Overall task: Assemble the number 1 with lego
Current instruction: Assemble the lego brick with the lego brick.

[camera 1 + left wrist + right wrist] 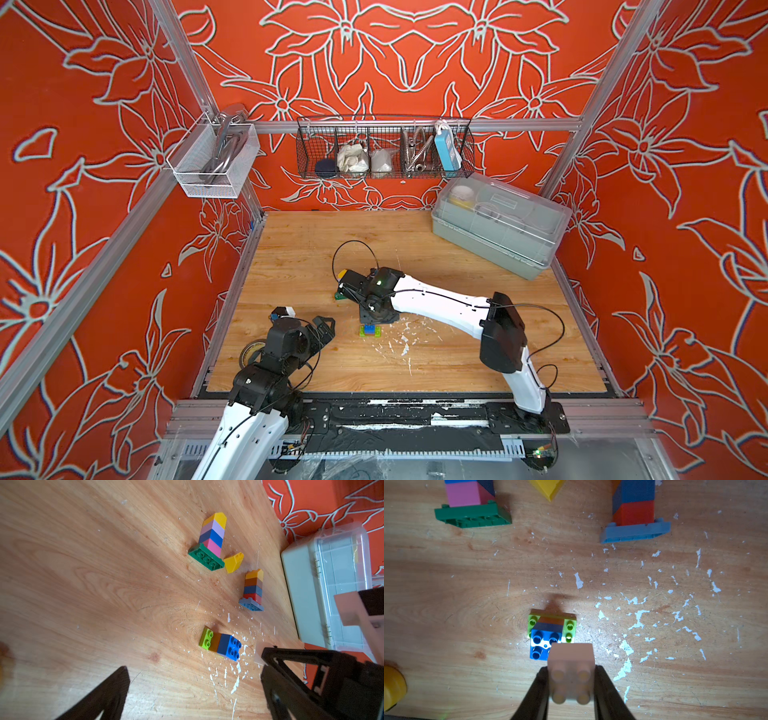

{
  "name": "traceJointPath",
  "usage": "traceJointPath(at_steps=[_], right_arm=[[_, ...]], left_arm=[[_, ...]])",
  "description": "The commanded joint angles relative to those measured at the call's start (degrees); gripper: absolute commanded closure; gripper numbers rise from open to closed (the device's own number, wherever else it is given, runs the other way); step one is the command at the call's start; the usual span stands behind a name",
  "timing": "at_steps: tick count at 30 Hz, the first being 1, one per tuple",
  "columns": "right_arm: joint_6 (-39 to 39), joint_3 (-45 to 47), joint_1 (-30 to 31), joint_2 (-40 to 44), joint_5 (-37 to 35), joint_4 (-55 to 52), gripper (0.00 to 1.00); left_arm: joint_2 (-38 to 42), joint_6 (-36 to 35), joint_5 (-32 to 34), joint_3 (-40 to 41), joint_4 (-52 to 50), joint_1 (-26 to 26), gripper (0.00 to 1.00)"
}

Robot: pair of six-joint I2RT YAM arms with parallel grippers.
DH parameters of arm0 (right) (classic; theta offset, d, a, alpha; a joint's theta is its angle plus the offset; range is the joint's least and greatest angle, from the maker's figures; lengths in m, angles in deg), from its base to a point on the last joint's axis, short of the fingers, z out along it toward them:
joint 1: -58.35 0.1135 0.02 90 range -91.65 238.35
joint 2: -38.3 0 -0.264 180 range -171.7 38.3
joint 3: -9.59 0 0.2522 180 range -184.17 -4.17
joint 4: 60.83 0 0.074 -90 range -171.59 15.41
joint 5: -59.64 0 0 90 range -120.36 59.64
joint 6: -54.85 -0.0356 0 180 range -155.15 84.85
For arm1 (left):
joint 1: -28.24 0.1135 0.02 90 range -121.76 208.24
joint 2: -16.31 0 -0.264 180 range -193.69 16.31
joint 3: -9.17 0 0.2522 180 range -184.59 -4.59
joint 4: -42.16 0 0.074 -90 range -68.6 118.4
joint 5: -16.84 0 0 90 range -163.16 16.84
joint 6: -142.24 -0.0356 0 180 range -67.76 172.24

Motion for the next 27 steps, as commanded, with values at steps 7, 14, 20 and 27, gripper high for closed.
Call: traceJointPath(at_steps=[7, 14, 20, 27], right_arm=[[-1.9, -6.7, 1.2, -5.6, 0.2, -3.9, 0.75], [-2.6, -6.5, 1.4, -6.2, 2.6, -2.3, 0.75], [-3.5, -3.9, 1.7, -6.4, 4.4, 0.5, 0.75], [-4.1, -2.5, 1.7, -6.1, 3.5, 0.5, 0.75]], left_arm=[[1.9, 0.7, 4.7, -2.1, -4.3, -1.4, 0.01], [2.4, 0.9, 5.3, -2.1, -4.4, -1.7, 0.01], [2.7, 0.9, 5.1, -1.9, -4.1, -1.7, 0.01], [2.8, 0.7, 5.0, -1.8, -4.0, -1.7, 0.01]])
